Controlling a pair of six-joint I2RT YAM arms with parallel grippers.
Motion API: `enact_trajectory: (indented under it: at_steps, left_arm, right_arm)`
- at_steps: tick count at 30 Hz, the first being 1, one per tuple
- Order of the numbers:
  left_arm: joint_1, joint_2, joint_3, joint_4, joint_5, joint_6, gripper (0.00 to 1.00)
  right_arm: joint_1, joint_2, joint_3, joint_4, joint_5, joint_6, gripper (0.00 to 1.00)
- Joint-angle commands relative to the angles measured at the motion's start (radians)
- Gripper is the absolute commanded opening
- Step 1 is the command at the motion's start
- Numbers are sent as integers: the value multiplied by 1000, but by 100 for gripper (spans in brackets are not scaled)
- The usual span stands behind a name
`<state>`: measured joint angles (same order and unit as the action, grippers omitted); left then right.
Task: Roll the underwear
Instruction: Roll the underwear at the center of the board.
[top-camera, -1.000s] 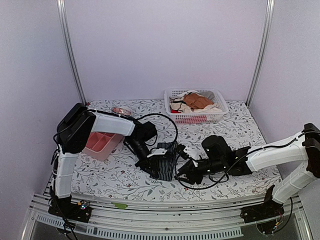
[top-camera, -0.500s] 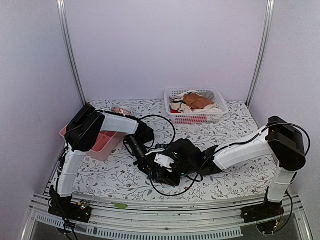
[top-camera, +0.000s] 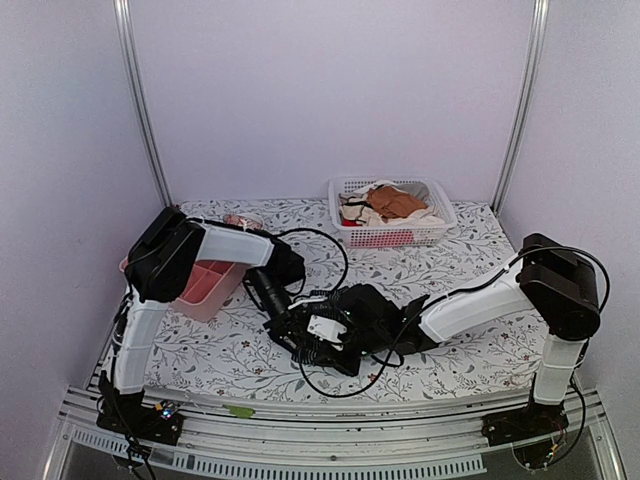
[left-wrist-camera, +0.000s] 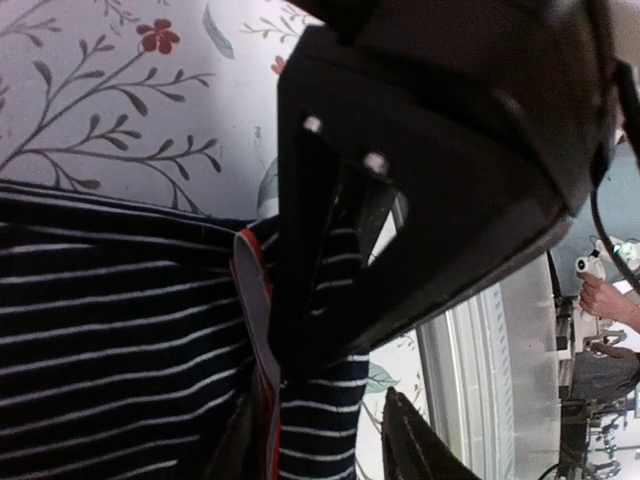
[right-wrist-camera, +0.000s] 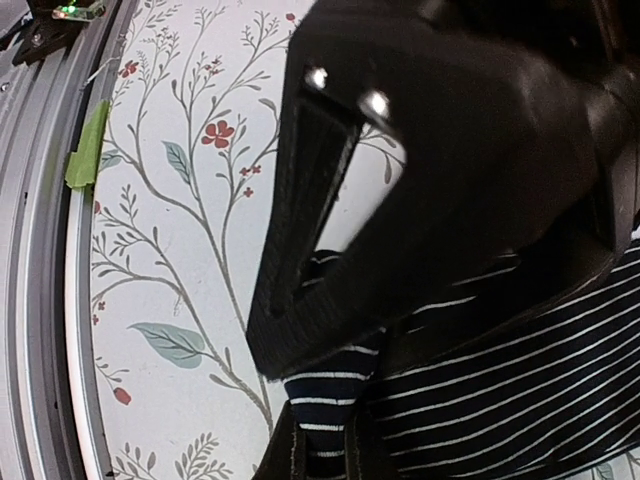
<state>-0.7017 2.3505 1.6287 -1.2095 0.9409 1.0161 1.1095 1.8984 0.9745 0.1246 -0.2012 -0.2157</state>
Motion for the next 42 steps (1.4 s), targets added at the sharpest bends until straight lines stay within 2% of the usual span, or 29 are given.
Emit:
enact_trajectory:
  at_steps: [1, 2, 3, 4, 10, 13, 15, 16, 19, 21, 24, 26, 29, 32, 38, 42]
  left_arm:
    - [74, -99, -23, 101, -126, -61, 62]
    - [99, -137, -25, 129, -123, -85, 71]
    - [125, -180, -37, 160, -119, -115, 87]
    - [157, -237, -62, 206, -116, -142, 95]
    - [331, -722, -387, 701, -190, -296, 96]
    - [342, -884, -506, 817, -262, -311, 96]
    - [341, -958, -587, 848, -301, -349, 96]
    - [340, -983, -627, 840, -300, -322, 96]
    - [329, -1009, -663, 669, -200, -156, 96]
    - [321, -1041, -723, 648, -141, -125, 96]
    - [230, -1142, -907, 816, -186, -109, 96]
    - [126, -1203, -1041, 1017, -269, -103, 96]
    - [-26, -1210, -1165, 1202, -366, -98, 93]
    - [-136, -1131, -1199, 1358, -438, -106, 85]
    - [-219, -894, -1092, 1467, -514, -149, 67]
    - [-241, -805, -1065, 1533, -554, -150, 63]
  right_arm:
    - [-21, 8, -31, -33, -146, 76, 0]
    - [-30, 10, -33, -34, -180, 90, 0]
    - [-42, 13, -32, -36, -216, 113, 0]
    - [-52, 18, -26, -42, -248, 134, 0]
    - [-132, 72, 34, -76, -461, 256, 0]
    - [-172, 119, 84, -117, -562, 301, 0]
    - [-196, 156, 115, -140, -630, 327, 0]
    - [-211, 179, 130, -150, -656, 343, 0]
    - [-238, 220, 156, -159, -731, 368, 0]
    - [-252, 245, 169, -160, -775, 384, 0]
    - [-267, 281, 188, -164, -830, 404, 0]
    - [-277, 305, 195, -163, -861, 414, 0]
    - [-286, 331, 202, -165, -904, 433, 0]
    - [-293, 357, 219, -177, -925, 446, 0]
    - [-297, 390, 227, -191, -919, 465, 0]
    - [-297, 405, 257, -191, -922, 476, 0]
